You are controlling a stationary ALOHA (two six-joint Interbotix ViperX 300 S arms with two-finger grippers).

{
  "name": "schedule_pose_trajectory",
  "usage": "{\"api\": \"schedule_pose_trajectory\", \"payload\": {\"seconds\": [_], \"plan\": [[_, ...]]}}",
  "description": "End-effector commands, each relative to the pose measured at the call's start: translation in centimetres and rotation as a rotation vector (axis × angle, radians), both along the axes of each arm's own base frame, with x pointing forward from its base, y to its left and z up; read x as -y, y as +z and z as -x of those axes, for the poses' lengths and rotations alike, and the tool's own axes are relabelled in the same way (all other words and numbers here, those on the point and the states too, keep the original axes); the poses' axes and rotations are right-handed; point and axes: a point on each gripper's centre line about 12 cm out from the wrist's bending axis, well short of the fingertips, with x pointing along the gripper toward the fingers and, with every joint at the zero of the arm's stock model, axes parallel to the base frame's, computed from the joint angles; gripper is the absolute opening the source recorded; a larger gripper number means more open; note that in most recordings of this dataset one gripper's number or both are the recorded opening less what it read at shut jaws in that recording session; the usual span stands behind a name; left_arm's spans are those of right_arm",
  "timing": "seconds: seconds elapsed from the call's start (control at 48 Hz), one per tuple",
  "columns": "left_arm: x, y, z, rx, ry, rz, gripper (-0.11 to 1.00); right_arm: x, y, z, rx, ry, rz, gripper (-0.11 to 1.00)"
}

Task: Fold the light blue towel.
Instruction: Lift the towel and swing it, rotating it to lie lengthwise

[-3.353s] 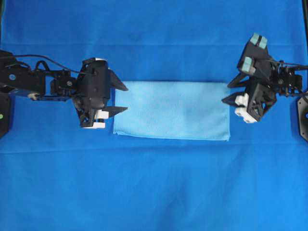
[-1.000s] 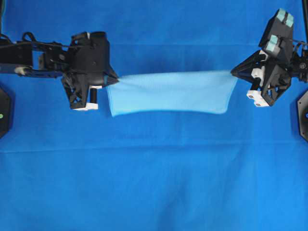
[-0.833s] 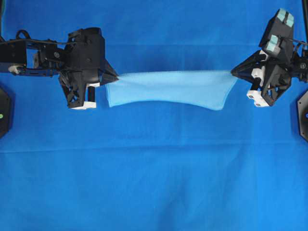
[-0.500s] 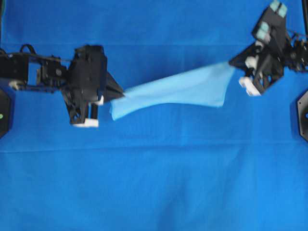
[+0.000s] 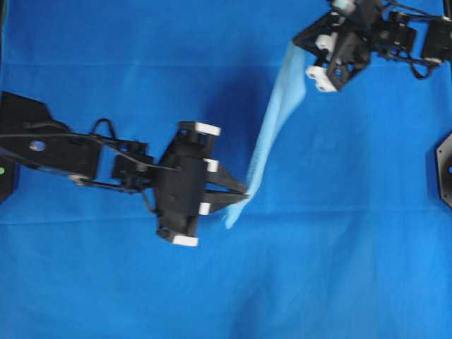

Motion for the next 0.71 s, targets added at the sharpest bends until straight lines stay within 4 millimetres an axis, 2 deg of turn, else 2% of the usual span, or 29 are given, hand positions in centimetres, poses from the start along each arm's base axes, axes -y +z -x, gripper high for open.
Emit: {"api": "schedule_pose_trajectory", "payload": {"seconds": [0.0,0.146,0.312,0.5,0.687], "plan": [[1.8,1.7,-1.2,0.059,-0.041,0.001,0.03,1.7,1.5,-1.1,0.031,-0.016,0.035,0.01],[2.1,1.2,-2.6,0.066,-0.044,-0.005,0.03,2.6,1.9,-2.8,0.039,-0.011,0.049,0.01],[2.1,0.9,-3.1,0.068,-0.045,-0.01,0.03,3.0,2.2,-3.4,0.042,-0.007,0.059,0.01],[1.9,1.1,-3.5,0.105,-0.039,-0.008,0.03,2.7,1.9,-2.6,0.033,-0.012,0.055,0.01],[1.9,1.2,-5.7,0.196,-0.037,-0.012,0.03,2.1,2.1,-0.3,0.034,-0.03,0.055,0.01]]}}
